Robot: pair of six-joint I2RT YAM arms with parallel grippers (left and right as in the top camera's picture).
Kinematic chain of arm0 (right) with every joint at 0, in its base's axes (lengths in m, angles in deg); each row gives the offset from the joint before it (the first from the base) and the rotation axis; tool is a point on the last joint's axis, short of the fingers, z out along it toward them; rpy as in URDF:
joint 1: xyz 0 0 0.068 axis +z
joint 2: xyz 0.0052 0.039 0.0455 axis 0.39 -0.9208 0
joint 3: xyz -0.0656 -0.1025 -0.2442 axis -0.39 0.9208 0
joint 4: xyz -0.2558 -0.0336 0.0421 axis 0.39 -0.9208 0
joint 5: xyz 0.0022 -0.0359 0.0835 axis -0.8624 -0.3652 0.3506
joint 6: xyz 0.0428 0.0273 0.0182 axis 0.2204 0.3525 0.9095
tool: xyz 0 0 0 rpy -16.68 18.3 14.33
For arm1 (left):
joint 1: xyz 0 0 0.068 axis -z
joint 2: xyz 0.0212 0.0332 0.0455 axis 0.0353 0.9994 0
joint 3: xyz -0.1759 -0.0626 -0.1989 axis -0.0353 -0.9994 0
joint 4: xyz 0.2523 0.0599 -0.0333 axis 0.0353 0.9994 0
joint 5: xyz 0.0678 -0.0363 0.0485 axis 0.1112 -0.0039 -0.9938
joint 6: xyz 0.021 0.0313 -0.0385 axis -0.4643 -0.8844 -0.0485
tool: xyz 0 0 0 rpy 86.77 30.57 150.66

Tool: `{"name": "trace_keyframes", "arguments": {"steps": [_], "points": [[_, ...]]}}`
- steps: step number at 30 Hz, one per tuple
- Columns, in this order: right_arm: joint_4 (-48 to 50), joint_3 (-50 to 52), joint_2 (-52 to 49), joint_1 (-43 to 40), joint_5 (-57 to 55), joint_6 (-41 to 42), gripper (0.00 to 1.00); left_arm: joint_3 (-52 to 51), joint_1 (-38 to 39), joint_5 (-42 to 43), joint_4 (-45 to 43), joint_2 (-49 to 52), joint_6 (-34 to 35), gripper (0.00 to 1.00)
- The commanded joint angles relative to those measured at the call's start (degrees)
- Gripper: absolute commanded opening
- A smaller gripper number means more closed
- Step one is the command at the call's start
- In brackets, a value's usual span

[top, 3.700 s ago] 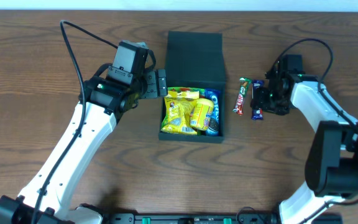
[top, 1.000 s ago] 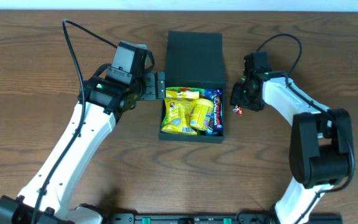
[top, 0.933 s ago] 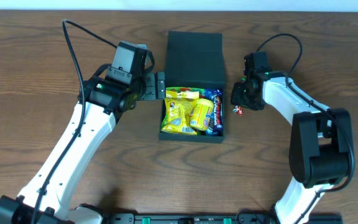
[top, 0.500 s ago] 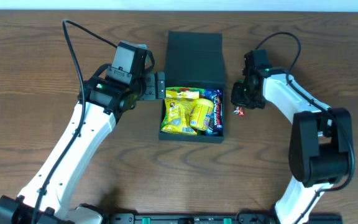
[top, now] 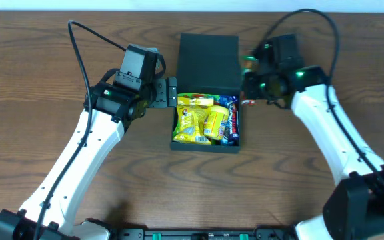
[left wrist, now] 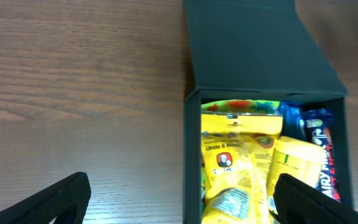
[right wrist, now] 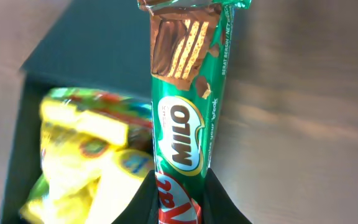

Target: Pack container

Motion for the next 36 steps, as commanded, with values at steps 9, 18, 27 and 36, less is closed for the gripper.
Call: {"name": "trace_keyframes", "arguments": {"steps": [9, 18, 27, 36], "points": [[5.57, -0.72, -4.48, 3.85, 4.17, -46.82, 0.01, -0.46, -10.21, -1.64, -0.24, -3.13, -1.18, 0.95], [10.36, -0.72, -8.83, 10.23, -2.75, -66.31, 0.01, -0.46, -18.23, 4.15, -0.26, -3.78, -2.67, 0.95], [10.58, -0.72, -8.92, 11.63, -9.90, -64.96, 0.99, -0.46, -18.53, 4.15, -0.24, -3.78, -2.69, 0.95], [12.70, -0.74, -4.22, 8.70, -10.54, -38.49, 0.92, -0.50, -18.53, 6.38, -2.01, -2.34, -3.65, 0.95]]}}
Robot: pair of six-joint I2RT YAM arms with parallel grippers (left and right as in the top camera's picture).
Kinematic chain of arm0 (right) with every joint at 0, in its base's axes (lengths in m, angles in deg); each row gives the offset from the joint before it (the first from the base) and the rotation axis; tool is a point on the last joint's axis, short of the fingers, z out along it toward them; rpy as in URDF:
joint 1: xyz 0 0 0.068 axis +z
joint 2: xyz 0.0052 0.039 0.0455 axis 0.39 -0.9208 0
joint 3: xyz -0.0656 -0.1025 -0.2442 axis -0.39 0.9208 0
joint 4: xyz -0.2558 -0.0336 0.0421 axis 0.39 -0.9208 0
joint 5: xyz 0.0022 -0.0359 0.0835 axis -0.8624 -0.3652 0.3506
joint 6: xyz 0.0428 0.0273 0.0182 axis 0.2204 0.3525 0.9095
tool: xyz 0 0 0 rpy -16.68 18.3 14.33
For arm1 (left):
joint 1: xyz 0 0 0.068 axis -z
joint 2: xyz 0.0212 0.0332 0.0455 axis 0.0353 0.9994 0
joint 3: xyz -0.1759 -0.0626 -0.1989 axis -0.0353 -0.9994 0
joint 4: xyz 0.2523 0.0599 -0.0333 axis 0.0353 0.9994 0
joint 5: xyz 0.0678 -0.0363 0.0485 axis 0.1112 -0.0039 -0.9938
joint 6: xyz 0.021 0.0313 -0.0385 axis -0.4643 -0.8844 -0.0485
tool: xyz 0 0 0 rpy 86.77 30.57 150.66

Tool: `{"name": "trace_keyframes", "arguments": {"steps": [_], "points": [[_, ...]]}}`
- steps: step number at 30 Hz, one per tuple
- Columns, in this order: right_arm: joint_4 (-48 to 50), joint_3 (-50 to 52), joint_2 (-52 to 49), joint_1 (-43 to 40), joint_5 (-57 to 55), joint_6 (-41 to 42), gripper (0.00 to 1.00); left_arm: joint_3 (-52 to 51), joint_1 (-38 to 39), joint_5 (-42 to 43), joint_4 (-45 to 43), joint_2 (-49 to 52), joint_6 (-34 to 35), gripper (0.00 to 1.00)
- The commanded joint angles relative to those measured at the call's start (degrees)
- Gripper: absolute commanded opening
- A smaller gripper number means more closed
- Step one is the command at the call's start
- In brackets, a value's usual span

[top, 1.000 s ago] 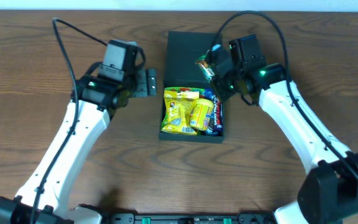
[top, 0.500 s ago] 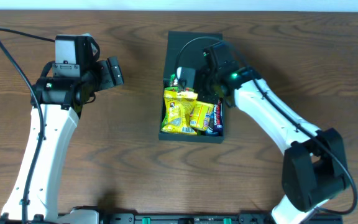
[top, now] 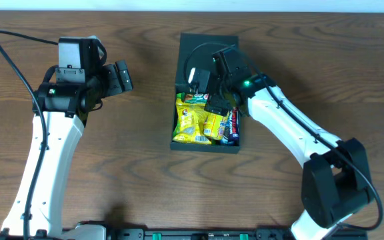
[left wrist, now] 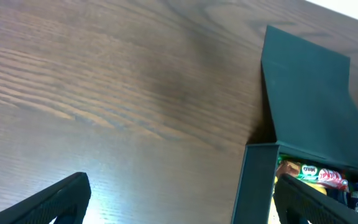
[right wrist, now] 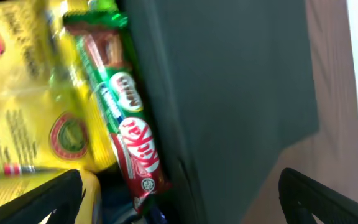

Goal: Pack container
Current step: 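Push the box lid closed with both grippers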

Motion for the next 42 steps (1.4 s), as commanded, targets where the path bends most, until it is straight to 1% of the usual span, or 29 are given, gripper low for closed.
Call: {"name": "trace_keyframes", "arguments": {"steps": [1, 2, 3, 4, 7, 9, 10, 13, 15, 16, 21, 25, 29, 35, 40, 42], "points": [[1.01, -0.74, 4.96, -3.80, 2.80, 15.89, 0.69, -0.42, -0.24, 4.31, -2.14, 1.81, -3.10, 1.00], [1.73, -0.74, 5.68, -5.79, 4.66, 19.85, 0.38, -0.44, -0.24, 6.12, -3.76, 2.93, -3.80, 0.80], [2.89, -0.74, 5.90, -8.87, 7.56, 25.40, 0.12, -0.46, -0.22, 7.37, -5.70, 4.57, -3.76, 0.47], [3.39, -0.72, 5.62, -11.78, 10.12, 29.27, 0.02, -0.46, -0.22, 8.72, -8.00, 6.64, -2.84, 0.06], [3.34, -0.66, 2.36, -18.75, 16.28, 36.52, 0.01, -0.46, -0.22, 13.55, -14.80, 13.27, 1.03, 0.06], [4.17, -0.66, -1.01, -22.25, 23.15, 38.97, 0.02, -0.44, -0.22, 20.83, -20.68, 18.67, 1.18, 0.06], [4.83, -0.66, -2.47, -23.26, 25.79, 39.69, 0.01, -0.37, -0.22, 23.89, -23.06, 21.07, 1.79, 0.06], [9.11, -0.66, -7.91, -25.14, 33.83, 44.76, 0.01, 0.85, -0.22, 26.32, -26.82, 28.09, 7.02, 0.05], [11.87, -0.66, -11.30, -25.20, 38.12, 46.01, 0.01, 2.14, -0.17, 30.67, -29.03, 31.91, 7.82, 0.06], [12.96, -0.68, -13.03, -25.07, 39.63, 46.64, 0.01, 3.34, -0.09, 31.43, -29.16, 33.77, 8.31, 0.06], [16.87, -0.68, -18.27, -23.96, 39.74, 52.46, 0.01, 13.03, 1.31, 34.45, -26.32, 42.56, 8.70, 0.06], [17.79, -0.68, -18.58, -23.45, 39.54, 53.00, 0.01, 19.04, 2.71, 34.47, -23.08, 47.06, 8.79, 0.06], [18.49, -0.68, -18.62, -23.32, 39.50, 53.66, 0.01, 23.02, 4.83, 36.94, -22.53, 50.58, 9.46, 0.06], [17.88, -0.68, -18.62, -23.12, 39.50, 53.96, 0.01, 23.34, 6.40, 36.72, -21.79, 51.71, 9.88, 0.06], [17.40, -0.68, -18.62, -23.08, 39.52, 54.05, 0.01, 24.63, 3.43, 36.68, -20.96, 48.68, 10.21, 0.05], [16.98, -0.68, -18.62, -23.08, 39.52, 54.05, 0.01, 24.63, 2.32, 34.60, -20.00, 46.90, 9.55, 0.06]]}}
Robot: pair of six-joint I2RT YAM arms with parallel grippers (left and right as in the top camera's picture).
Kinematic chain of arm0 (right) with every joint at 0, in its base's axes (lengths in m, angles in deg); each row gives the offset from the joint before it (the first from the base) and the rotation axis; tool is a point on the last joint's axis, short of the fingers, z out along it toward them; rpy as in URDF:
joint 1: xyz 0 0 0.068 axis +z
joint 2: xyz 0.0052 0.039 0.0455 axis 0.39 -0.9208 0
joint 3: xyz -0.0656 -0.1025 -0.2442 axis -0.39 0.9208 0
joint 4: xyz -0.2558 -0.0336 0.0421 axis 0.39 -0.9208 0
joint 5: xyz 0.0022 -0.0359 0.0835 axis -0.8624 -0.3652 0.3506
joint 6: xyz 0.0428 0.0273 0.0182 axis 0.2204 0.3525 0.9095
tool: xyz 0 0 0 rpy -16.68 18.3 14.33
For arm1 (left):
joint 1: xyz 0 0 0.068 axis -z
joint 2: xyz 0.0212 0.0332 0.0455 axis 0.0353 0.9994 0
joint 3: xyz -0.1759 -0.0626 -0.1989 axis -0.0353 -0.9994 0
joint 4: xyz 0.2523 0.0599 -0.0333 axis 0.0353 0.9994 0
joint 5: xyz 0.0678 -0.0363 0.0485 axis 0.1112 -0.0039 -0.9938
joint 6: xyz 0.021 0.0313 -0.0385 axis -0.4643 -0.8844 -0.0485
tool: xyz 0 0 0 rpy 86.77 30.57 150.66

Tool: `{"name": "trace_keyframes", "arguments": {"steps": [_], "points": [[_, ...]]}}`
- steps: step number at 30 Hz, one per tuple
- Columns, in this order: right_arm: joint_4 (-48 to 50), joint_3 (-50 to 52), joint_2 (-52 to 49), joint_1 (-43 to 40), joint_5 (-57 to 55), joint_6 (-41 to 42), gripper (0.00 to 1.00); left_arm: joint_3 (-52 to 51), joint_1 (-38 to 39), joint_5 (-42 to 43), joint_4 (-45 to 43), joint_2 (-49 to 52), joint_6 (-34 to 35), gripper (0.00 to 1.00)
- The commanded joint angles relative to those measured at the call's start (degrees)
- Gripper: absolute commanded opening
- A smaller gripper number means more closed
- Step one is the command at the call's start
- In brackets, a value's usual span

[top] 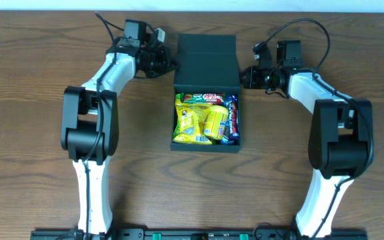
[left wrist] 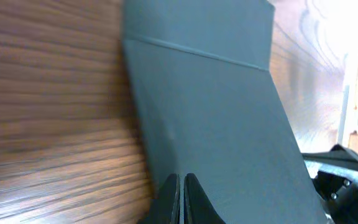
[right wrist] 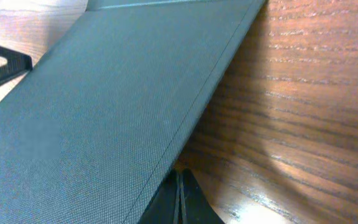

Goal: Pack container
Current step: 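Push the box lid closed with both grippers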

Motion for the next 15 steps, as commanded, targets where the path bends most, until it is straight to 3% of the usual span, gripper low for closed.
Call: {"name": "trace_keyframes", "arguments": {"steps": [1, 4, 15], "points": [[-0.44, -0.22, -0.24, 0.87, 1.57, 0.74, 0.01, 1.81, -2.38, -3.82, 2.08, -4.55, -0.31, 0.06], [-0.68, -0.22, -0.24, 0.87, 1.57, 0.72, 0.01, 1.75, -2.40, -9.55, 6.05, -3.98, -1.03, 0.06], [-0.79, -0.22, -0.24, 1.01, 1.68, 0.07, 0.01, 1.70, 2.12, -4.94, 5.18, 0.96, -1.07, 0.06]]}}
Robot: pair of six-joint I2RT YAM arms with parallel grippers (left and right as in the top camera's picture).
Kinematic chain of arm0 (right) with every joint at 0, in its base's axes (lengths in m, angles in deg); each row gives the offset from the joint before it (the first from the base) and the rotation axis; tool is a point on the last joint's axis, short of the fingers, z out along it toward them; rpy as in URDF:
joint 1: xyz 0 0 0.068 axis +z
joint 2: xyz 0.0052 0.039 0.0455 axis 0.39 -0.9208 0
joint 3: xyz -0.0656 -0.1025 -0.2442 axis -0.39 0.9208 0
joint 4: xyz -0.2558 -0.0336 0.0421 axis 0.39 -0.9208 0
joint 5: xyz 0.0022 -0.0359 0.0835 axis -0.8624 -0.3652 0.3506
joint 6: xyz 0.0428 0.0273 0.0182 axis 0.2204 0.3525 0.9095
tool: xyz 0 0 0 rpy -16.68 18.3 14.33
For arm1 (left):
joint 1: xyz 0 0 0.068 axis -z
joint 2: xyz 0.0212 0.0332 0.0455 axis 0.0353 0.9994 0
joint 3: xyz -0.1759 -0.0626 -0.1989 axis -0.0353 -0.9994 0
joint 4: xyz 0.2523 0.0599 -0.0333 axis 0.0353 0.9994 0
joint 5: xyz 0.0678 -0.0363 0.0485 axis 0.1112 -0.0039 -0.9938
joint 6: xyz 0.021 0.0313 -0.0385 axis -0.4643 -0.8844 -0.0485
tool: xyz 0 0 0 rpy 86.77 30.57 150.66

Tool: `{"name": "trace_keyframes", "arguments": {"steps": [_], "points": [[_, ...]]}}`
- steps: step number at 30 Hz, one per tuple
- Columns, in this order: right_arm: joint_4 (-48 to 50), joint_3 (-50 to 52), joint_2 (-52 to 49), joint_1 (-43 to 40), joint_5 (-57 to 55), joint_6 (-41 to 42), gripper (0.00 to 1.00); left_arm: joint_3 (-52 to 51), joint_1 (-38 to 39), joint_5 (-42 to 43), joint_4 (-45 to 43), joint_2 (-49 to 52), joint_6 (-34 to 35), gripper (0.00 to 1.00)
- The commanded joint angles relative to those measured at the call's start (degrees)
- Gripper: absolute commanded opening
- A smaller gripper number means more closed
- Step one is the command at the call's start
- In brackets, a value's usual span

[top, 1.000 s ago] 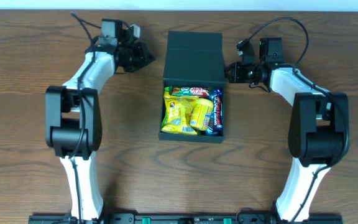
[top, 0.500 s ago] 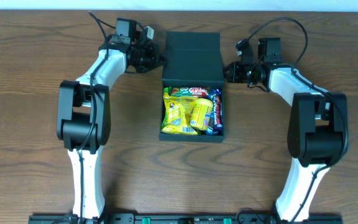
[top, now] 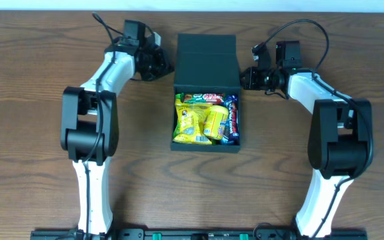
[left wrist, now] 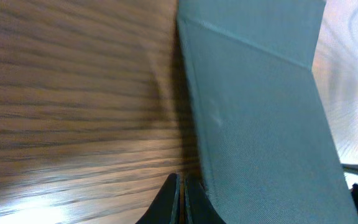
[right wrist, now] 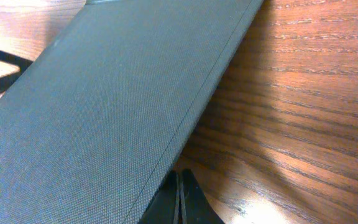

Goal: Pack container
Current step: 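Push the box lid closed with both grippers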

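A black box (top: 205, 147) stands open at mid-table, its lid (top: 207, 59) folded back flat on the far side. Inside lie yellow snack bags (top: 195, 121), a green-and-red Milo/KitKat bar (top: 205, 98) along the back wall and a blue bar (top: 233, 117) at the right. My left gripper (top: 167, 68) is shut, low on the wood at the lid's left edge (left wrist: 194, 118); its fingertips (left wrist: 180, 200) hold nothing. On the other side my right gripper (top: 244, 77) is shut too, its tips (right wrist: 179, 200) against the lid's right edge (right wrist: 210, 93).
Brown wooden table (top: 39, 153) all round the box. Both arms reach in from the near side and bend toward the lid at the far edge, with cables looping above them.
My left gripper has shifted a little to the left, from over the lid's edge to the wood beside it. The right gripper and the lid stay much as they were.
First my right gripper held the Milo/KitKat bar beside the box while the left stood open at the box's left. Then the bar lay in the box along the back wall, both grippers open. Later both were shut, one at each side of the lid.
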Motion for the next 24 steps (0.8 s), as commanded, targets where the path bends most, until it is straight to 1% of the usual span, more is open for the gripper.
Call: {"name": "trace_keyframes", "arguments": {"steps": [1, 2, 4, 6, 8, 12, 17, 20, 24], "points": [[-0.09, -0.22, -0.24, 0.83, 1.75, -0.04, 0.01, 1.14, 1.09, 1.03, -0.31, 1.07, -0.81, 0.06], [0.07, -0.22, -0.24, 0.83, 1.99, -0.07, 0.01, 1.14, 1.33, 1.03, -0.28, 1.07, -0.83, 0.06], [0.83, -0.22, -0.24, 0.81, 5.42, -2.60, 0.01, 1.14, 1.60, 1.70, -0.42, 1.07, -1.07, 0.06], [2.05, -0.22, -0.24, 0.74, 11.76, -6.78, 0.01, 1.14, 1.60, 6.01, -1.97, 1.03, -2.91, 0.05], [3.65, -0.24, -0.09, 0.26, 16.85, -7.80, 0.01, 1.16, 1.22, 10.29, -3.21, 0.61, -4.13, 0.06], [6.19, -0.28, 1.40, -1.25, 24.50, -9.51, 0.01, 1.16, 1.09, 10.80, -2.38, -2.75, -9.70, 0.06], [4.72, -0.28, 6.49, -1.62, 25.24, -11.02, 0.01, 1.16, 1.22, 10.93, 0.57, -10.08, -15.28, 0.06], [1.77, -0.28, 12.00, -1.55, 25.16, -13.84, 0.01, 1.14, 1.25, 10.91, 5.55, -15.87, -20.31, 0.06], [-4.61, -0.28, 20.04, -1.46, 23.54, -17.00, 0.01, 1.14, 1.25, 9.66, 13.49, -23.02, -26.03, 0.06]]}}
